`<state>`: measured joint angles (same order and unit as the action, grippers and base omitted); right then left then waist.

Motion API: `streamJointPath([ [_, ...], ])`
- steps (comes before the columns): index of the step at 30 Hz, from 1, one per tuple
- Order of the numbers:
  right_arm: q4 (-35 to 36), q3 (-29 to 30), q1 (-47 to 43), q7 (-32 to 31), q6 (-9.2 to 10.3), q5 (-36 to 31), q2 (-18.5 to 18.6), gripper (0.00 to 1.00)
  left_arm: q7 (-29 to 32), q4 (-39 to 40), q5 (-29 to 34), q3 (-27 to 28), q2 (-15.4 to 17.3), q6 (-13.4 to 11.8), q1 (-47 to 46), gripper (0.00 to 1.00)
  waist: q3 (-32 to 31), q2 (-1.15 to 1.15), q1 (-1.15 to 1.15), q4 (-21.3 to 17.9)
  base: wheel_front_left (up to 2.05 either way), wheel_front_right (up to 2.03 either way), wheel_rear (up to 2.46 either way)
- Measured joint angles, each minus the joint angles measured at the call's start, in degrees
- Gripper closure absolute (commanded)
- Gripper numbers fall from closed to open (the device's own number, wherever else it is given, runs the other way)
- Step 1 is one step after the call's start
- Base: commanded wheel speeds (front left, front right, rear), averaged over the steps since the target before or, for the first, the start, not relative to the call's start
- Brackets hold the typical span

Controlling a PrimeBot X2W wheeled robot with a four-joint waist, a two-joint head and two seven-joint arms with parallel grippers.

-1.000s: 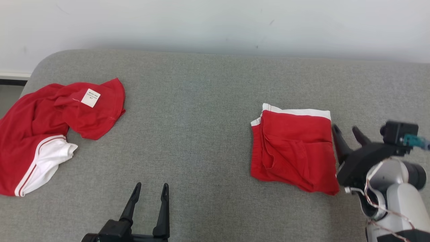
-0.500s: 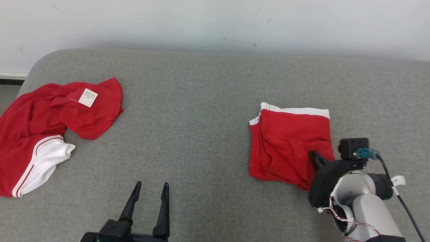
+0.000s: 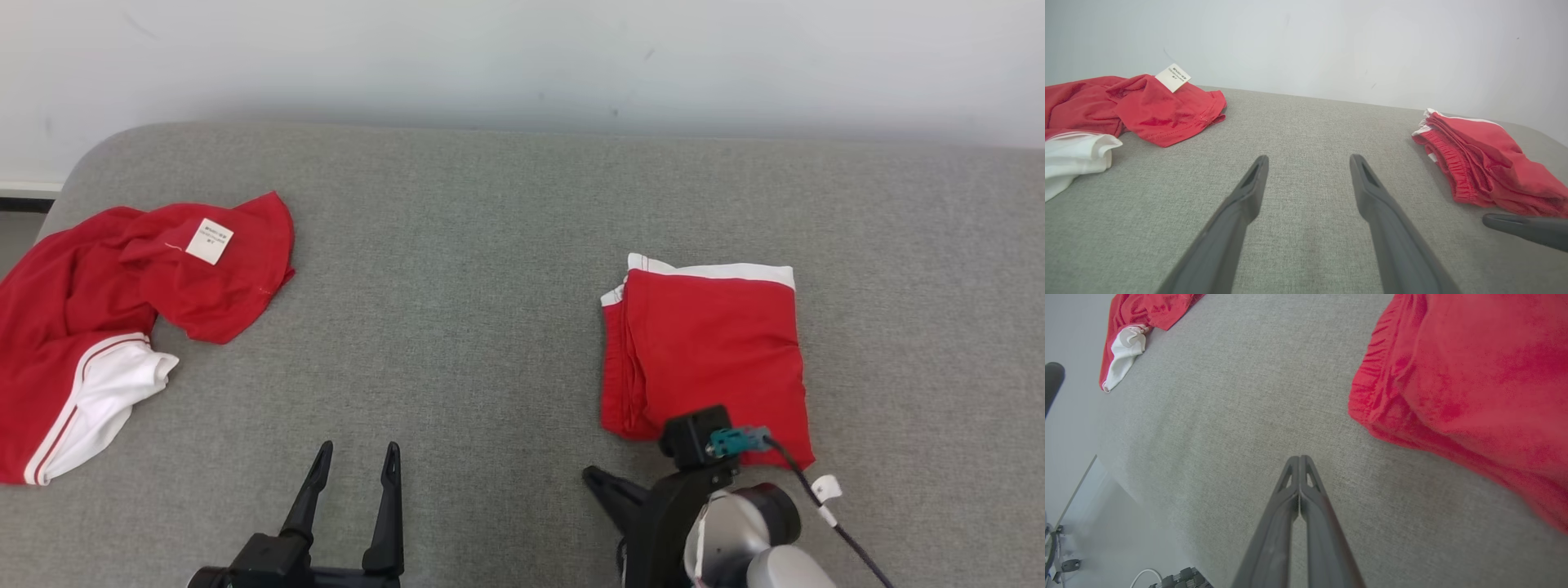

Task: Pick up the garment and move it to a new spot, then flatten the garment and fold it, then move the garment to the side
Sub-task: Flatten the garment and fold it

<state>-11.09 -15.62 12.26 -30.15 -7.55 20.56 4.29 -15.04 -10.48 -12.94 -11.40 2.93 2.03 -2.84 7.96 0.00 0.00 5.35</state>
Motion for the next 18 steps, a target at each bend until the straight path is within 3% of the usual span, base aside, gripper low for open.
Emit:
streamJointPath([
  [6, 5.47, -3.54, -3.29, 1.76, 0.0, 3.79, -0.57, 1.0, 0.0, 0.22, 0.01, 0.55, -0.01, -0.08, 0.15, 0.0, -0.56, 0.0, 0.0, -1.1, 0.0, 0.0, 0.0],
  [7, 6.33, -3.63, -3.86, 2.64, 0.0, 4.05, -0.66, 0.73, 0.0, 0.24, 0.01, 0.73, 0.0, -0.09, 0.25, 0.0, -0.73, 0.0, 0.0, -1.29, 0.0, 0.0, 0.0],
  [8, 7.09, -3.76, -4.38, 3.44, 0.0, 4.07, -0.71, 0.16, 0.0, 0.27, 0.01, 0.88, 0.0, -0.1, 0.36, 0.0, -0.92, 0.0, 0.0, -1.46, 0.0, 0.0, 0.0],
  [9, 7.73, -3.58, -5.01, 4.2, 0.0, 4.31, -0.77, 0.0, 0.0, 0.33, 0.01, 1.01, -0.01, -0.13, 0.52, 0.0, -1.13, 0.0, 0.0, -1.62, 0.0, 0.0, 0.0],
  [18, 11.12, 1.74, -11.46, 13.15, 0.0, 4.11, -1.27, 0.0, 0.0, 1.46, 0.27, 4.49, -0.01, -0.88, 3.59, 0.0, -4.17, 0.0, 0.0, -3.36, 0.0, 0.0, 0.0],
])
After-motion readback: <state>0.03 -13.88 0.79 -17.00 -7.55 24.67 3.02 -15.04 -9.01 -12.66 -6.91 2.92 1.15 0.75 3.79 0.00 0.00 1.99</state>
